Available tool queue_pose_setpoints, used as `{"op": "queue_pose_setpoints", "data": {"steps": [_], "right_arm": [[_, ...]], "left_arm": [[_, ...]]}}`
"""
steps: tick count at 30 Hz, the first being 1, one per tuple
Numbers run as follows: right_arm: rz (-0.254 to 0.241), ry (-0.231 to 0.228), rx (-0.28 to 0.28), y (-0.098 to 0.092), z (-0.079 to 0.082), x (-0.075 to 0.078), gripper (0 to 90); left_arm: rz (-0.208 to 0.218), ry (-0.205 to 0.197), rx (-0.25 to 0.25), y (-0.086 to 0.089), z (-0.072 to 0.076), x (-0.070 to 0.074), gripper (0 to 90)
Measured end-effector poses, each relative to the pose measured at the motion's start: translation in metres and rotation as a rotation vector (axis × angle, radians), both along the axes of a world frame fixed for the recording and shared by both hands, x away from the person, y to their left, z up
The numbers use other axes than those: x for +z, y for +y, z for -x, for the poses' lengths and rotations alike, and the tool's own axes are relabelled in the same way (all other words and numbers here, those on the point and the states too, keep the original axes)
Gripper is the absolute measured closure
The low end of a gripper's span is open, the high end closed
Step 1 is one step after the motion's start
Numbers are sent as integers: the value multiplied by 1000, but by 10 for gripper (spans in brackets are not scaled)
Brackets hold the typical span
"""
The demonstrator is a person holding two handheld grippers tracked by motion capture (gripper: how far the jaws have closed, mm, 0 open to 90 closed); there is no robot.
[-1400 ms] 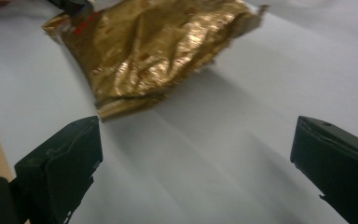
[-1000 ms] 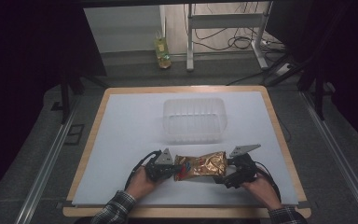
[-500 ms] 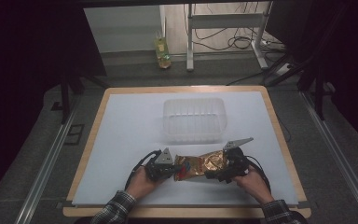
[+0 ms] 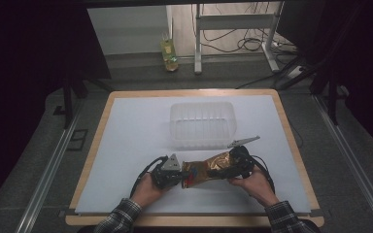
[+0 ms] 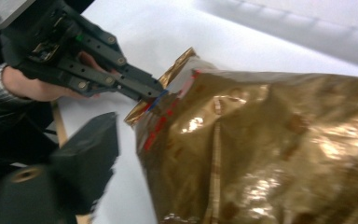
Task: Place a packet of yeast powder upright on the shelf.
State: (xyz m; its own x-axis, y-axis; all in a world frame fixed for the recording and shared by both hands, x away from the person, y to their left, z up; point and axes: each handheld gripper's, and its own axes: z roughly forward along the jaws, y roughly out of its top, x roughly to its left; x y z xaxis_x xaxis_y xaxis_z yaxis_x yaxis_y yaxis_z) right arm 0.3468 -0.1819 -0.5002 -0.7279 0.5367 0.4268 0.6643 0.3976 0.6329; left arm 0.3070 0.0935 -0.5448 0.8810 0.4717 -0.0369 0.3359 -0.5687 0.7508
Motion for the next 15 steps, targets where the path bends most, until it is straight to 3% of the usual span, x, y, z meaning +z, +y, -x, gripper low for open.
{"op": "queue_pose_setpoints", "data": {"steps": [1, 3, 4, 9, 11, 15], "right_arm": [[1, 5, -1, 1, -1, 1, 333], [-9, 27, 4, 1, -2, 1, 405], [-10, 34, 5, 2, -2, 0, 432], [-18, 54, -26, 3, -3, 4, 549], [-20, 59, -37, 3, -2, 4, 568], [-32, 65, -49, 3, -1, 8, 611]], "left_arm": [[-4, -2, -1, 0, 0, 0, 894], [18, 1, 14, -2, 2, -1, 893], [-12, -11, -3, 0, 1, 0, 893], [15, -6, 15, -2, 3, 0, 876], [-17, -15, 4, 1, 2, 1, 861], [-19, -33, 6, 3, 4, 5, 833]]}}
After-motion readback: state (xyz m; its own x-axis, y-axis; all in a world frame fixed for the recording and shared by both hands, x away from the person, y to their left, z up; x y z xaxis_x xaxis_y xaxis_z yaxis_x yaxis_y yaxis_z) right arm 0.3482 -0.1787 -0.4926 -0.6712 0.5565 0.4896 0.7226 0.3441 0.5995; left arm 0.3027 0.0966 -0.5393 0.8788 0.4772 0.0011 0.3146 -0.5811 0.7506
